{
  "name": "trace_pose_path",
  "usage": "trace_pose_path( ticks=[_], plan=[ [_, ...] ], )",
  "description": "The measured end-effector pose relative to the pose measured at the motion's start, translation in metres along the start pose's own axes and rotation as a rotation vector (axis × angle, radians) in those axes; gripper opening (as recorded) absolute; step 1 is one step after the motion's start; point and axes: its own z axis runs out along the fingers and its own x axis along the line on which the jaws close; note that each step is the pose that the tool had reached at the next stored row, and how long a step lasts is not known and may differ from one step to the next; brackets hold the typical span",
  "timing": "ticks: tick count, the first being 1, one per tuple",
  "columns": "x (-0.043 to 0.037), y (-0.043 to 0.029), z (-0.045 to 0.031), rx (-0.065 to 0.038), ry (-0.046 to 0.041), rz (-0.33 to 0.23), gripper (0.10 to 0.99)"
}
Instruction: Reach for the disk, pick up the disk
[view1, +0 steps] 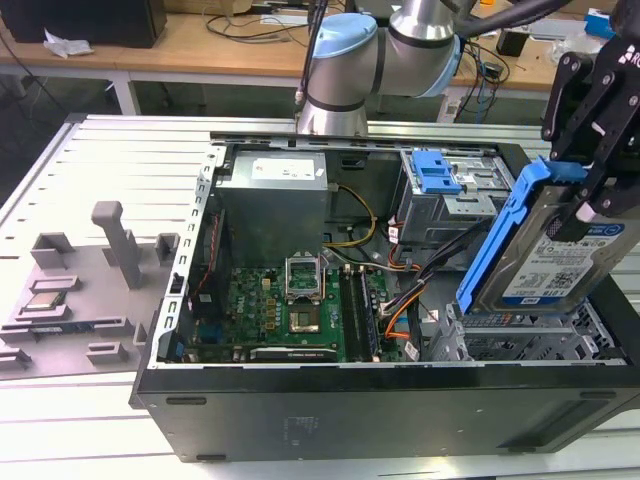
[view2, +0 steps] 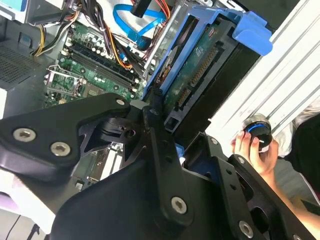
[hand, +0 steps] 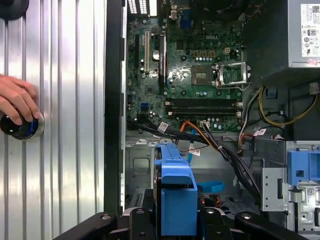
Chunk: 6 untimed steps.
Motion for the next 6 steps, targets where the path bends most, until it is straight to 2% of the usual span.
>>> trace_pose_path(
  ticks=[6],
  plan=[
    [0.0000,-0.0001,0.0007,0.000,-0.0001,0.000,0.369]
  ],
)
